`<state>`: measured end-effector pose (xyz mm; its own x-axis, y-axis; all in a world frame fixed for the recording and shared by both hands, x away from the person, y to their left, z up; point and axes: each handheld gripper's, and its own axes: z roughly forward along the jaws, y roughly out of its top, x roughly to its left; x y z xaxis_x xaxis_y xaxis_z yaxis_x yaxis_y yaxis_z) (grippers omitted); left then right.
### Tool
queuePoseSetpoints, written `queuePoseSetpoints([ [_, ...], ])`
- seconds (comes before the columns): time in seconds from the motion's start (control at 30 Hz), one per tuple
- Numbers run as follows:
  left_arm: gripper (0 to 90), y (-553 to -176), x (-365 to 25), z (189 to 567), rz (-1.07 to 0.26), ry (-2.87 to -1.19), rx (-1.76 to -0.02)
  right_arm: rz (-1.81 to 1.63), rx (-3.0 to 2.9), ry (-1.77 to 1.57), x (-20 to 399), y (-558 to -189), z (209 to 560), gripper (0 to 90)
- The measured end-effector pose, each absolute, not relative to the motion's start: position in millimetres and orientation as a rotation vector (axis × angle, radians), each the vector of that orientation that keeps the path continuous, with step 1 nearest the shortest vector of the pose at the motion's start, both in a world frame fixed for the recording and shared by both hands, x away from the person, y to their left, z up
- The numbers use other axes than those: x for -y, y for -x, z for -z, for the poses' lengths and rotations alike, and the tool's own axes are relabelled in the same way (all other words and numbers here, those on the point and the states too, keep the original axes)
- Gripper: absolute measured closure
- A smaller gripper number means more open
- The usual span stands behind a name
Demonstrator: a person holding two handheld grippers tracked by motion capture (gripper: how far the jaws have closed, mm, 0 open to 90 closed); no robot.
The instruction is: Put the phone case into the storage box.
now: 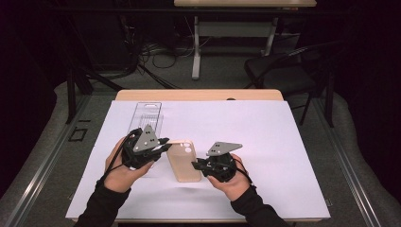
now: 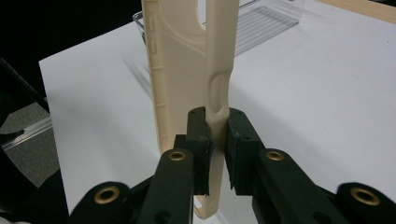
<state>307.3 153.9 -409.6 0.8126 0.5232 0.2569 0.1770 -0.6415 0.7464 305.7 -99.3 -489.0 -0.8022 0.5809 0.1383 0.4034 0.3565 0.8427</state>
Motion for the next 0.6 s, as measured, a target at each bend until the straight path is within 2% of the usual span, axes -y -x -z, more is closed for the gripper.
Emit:
queuePoseSetpoints([
  [0.6, 74.7, -309.2, -154.1, 410.8, -0.578, -2.242, -0.508, -1.439, -2.435, -0.881, 98.9, -305.2, 488.5, 81.3],
])
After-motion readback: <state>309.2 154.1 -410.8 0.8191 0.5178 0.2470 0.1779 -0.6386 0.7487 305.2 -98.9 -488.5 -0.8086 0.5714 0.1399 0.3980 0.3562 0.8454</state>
